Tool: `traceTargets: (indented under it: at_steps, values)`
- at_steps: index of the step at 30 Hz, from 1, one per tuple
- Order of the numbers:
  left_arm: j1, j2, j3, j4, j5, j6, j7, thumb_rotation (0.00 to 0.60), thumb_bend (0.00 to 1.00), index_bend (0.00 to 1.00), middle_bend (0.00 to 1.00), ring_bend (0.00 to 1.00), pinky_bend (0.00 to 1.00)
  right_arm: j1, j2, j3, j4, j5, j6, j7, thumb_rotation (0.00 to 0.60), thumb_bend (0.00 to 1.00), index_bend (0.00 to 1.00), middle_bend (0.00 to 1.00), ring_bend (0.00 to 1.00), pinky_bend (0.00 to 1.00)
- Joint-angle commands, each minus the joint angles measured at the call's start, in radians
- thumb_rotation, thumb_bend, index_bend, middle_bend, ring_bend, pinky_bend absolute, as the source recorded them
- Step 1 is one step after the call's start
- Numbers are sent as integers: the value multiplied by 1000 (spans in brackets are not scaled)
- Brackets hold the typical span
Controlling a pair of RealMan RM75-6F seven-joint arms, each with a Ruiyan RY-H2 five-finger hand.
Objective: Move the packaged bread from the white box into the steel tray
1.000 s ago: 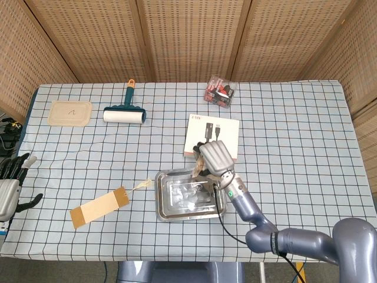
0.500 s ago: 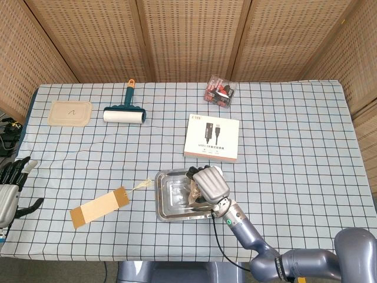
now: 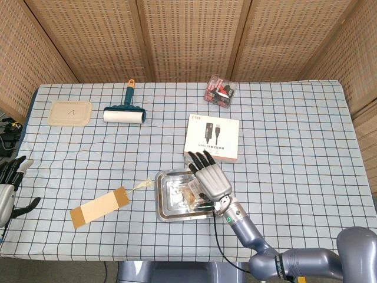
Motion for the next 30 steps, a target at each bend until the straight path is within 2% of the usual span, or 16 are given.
traceTargets:
  at_steps: [1, 7, 12, 18, 22, 26, 30]
  values:
    - [1, 0, -2, 1, -3, 0, -2, 600, 256, 0, 0, 0, 0, -19, 36, 15, -41, -36, 77, -53, 600, 154, 147, 0, 26, 0]
    - [2, -2, -5, -1, -7, 2, 4, 600, 256, 0, 0, 0, 0, -60, 120, 12, -124, -106, 164, -92, 600, 153, 137, 0, 2, 0]
    - [4, -11, -8, 4, -9, 8, 8, 600, 257, 0, 0, 0, 0, -119, 230, -42, -140, -151, 169, -45, 600, 148, 92, 0, 0, 0]
    - [3, -34, -14, 26, -2, 21, 11, 600, 246, 0, 0, 0, 0, -232, 296, -121, 5, -312, 250, 179, 600, 144, 64, 0, 0, 0]
    - [-4, -48, -4, 55, 21, 15, 9, 600, 138, 0, 0, 0, 0, -320, 310, -169, 145, -393, 327, 339, 600, 142, 46, 0, 0, 0]
    - [-7, -67, -2, 81, 21, 8, 28, 600, 88, 0, 0, 0, 0, -403, 300, -189, 266, -442, 410, 478, 600, 141, 41, 0, 0, 0]
    - [-10, -78, -6, 96, 7, -2, 38, 600, 88, 0, 0, 0, 0, -458, 306, -198, 301, -452, 444, 569, 600, 141, 39, 0, 0, 0]
